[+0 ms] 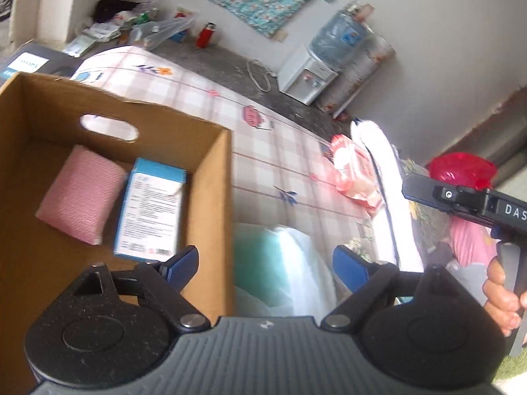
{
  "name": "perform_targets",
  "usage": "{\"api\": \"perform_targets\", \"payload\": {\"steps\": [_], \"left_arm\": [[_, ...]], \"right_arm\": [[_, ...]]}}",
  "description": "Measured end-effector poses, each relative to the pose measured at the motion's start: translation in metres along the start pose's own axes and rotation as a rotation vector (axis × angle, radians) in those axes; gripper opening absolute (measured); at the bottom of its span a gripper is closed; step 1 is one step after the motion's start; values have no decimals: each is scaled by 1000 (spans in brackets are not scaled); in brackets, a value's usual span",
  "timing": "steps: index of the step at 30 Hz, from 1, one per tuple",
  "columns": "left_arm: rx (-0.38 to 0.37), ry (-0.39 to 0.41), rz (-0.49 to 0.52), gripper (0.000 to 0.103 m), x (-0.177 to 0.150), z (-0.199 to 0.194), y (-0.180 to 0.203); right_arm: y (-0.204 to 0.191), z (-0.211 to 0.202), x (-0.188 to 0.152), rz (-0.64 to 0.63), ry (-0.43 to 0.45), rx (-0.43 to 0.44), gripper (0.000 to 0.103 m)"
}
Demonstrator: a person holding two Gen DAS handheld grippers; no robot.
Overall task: Organize soft objects
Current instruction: 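Reach the left tool to the clear noodle packet and grasp it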
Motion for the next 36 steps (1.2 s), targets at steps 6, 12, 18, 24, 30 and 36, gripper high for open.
{"api": "perform_targets", "payload": {"steps": [6,12,18,24,30,36], "left_arm": [[-23,-59,209,89,-12,49,90],[-41,-246,298,89,-28,121,146],[-4,-378,250,89,-28,180,153],[-8,-472,129,89,-24,214,140],[-39,-527,49,89,-22,235,135],[-72,-543,49,79,-22,242,141]], "right_arm": [[100,-61,-61,180,34,-93,43],[173,-65,-123,364,-29,-102,43],[212,-37,-148,517,-82,-56,43],[235,1,-150,600,-142,-20,43],[254,31,-158,682,-178,28,43],[260,44,-162,719,-180,66,37]]}}
Point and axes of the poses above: each gripper's, at about its wrist camera, not at the fingertips, and z roughly the way its jaws point, y to its right, x to its top, the point moved 10 cm from there along z, roughly the way its jaws point, and after that the axes turned 15 degrees about -y, right-handed, at the moved point
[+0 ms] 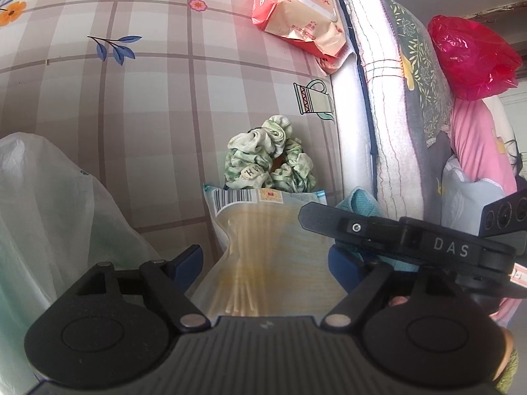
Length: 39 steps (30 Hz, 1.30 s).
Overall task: Organize soft objects
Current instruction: 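Reach the left tool to the clear noodle packet and grasp it, then carry the noodle packet with the left tool into the cardboard box and release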
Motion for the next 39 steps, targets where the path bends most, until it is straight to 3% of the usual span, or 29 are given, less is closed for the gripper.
{"api": "perform_targets", "payload": {"steps": [4,12,25,32,39], "left_arm": [[-18,13,-16,65,-1,-1,1],[-32,72,-5,60,-11,-24,7],[-64,208,27,50,-46,-91,9],[-94,345,7,49,-68,-163,-9],[-33,508,-70,49,-105,-258,-69]], "right_arm": [[2,2,-2,11,-5,14,29],[-13,-18,-10,-33,40,29,17],[-81,-64,-36,-174,152,49,12],[-150,-81,-51,-289,194,60,12],[-258,-70,-69,-439,179,137,12]]}}
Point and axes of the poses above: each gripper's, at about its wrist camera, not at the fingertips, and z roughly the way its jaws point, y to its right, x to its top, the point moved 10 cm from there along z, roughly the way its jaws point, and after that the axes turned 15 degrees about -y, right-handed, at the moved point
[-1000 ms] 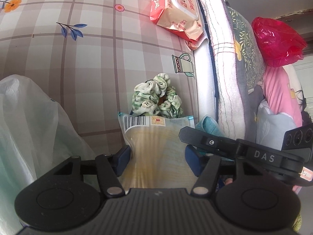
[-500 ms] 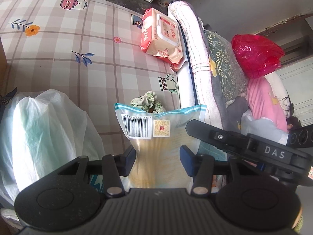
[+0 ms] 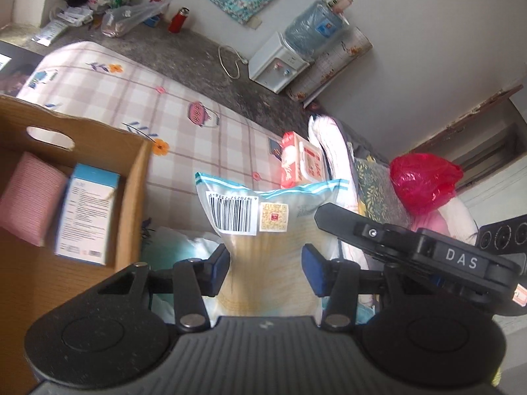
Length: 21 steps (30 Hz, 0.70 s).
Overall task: Organize soft objects
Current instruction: 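Carry the noodle packet with the left tool into the cardboard box and release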
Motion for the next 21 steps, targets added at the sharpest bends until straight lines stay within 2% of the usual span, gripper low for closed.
{"api": "perform_targets", "payload": {"steps": [4,10,15,18,19,21], "left_arm": [[55,73,-89,51,6,-50,-64],[174,96,-246,51,10,-78,-163],[349,150,-258,52,45,-91,-226],[471,194,-231,65,59,-92,-245],[496,204,-224,67,60,-91,-248],[483,182,-213,67,56,-83,-250]], "right_arm": [[-72,46,10,-82,-40,76,12],[-145,151,9,-87,-187,160,12],[-169,242,13,31,-281,209,12],[-167,292,26,130,-298,239,14],[-162,305,27,149,-301,232,14],[-147,329,31,209,-295,180,15]]}}
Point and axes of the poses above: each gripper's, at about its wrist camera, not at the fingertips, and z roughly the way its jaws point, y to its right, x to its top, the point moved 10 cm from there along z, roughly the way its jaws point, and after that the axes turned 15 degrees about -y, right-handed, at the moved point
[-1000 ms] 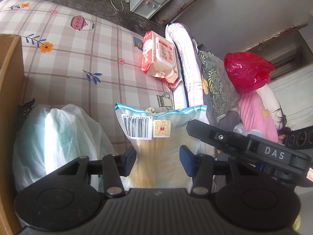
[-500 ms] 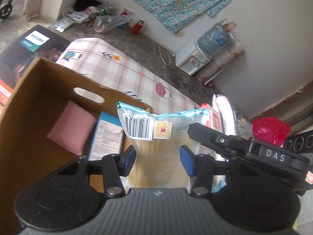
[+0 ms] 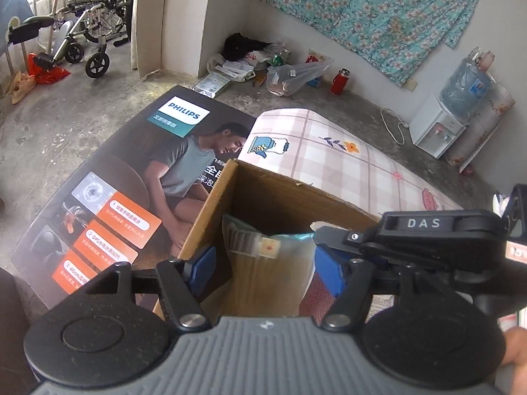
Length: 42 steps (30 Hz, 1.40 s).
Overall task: Organize soft objects
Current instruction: 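Carry the noodle packet with the left tool into the cardboard box and release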
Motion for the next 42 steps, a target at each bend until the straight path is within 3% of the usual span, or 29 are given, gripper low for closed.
{"api": "perform_targets", "payload": {"steps": [7,12,16,20,24,30,34,42], "left_arm": [[3,-49,34,57,-28,10,-1],[0,-68,98,57,-44,12,16],[24,-134,159,52,-57,34,32],[33,-228,141,48,-62,69,34],[91,-213,89,46,-53,83,18],[65,-182,50,52,-48,75,12],[-2,-152,33,72,-51,58,19],[-16,-11,137,83,-76,-24,58]], "right_arm": [[5,3,-4,-70,-1,-75,16],[-3,-42,-12,-175,22,-81,15],[-5,-76,-29,-227,36,-78,15],[6,-106,-54,-249,46,-71,15],[23,-130,-80,-251,52,-72,15],[50,-157,-117,-259,72,-93,15],[63,-169,-139,-281,104,-112,19],[67,-197,-182,-327,222,-65,40]]}}
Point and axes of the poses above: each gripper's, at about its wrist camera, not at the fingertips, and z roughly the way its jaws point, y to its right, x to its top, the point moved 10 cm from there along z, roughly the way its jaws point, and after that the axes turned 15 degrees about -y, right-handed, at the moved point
